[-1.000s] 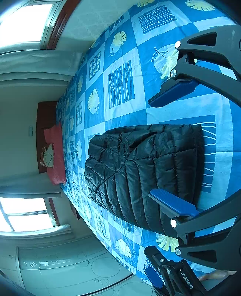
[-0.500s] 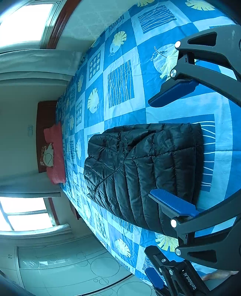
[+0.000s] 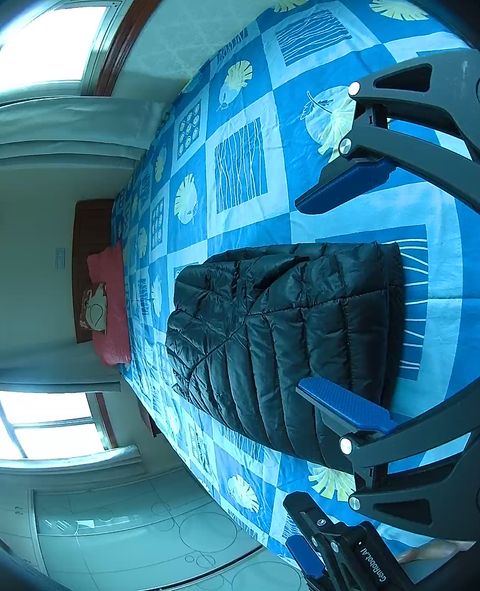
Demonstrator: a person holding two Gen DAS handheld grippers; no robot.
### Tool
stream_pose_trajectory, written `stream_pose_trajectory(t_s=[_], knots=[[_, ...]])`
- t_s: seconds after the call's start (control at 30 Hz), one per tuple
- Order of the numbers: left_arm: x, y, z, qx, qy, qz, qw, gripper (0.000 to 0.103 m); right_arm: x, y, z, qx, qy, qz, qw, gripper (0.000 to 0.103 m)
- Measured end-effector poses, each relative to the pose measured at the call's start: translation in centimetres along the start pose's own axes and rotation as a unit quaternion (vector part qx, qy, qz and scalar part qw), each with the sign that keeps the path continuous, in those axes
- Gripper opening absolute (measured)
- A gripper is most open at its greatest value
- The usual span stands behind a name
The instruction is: Fold large clothes
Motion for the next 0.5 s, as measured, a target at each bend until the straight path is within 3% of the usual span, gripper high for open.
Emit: stream_pose_trajectory(t_s=[0.5], knots=[[-0.26,-0.04,-0.02,-0.001,-0.003,0.002,1.0000,0.087,-0.29,0.08,-0.14,-0.001,-0.001,0.002,1.000,0.090]])
Point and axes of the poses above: each gripper's, at about its wrist camera, not at the fingertips, and y roughly the way its jaws point, x to its right, z to its top, the point moved 10 cm from there along y, roughly the way its jaws point, and after that the axes turned 10 degrees about x, right-handed, at the moved point
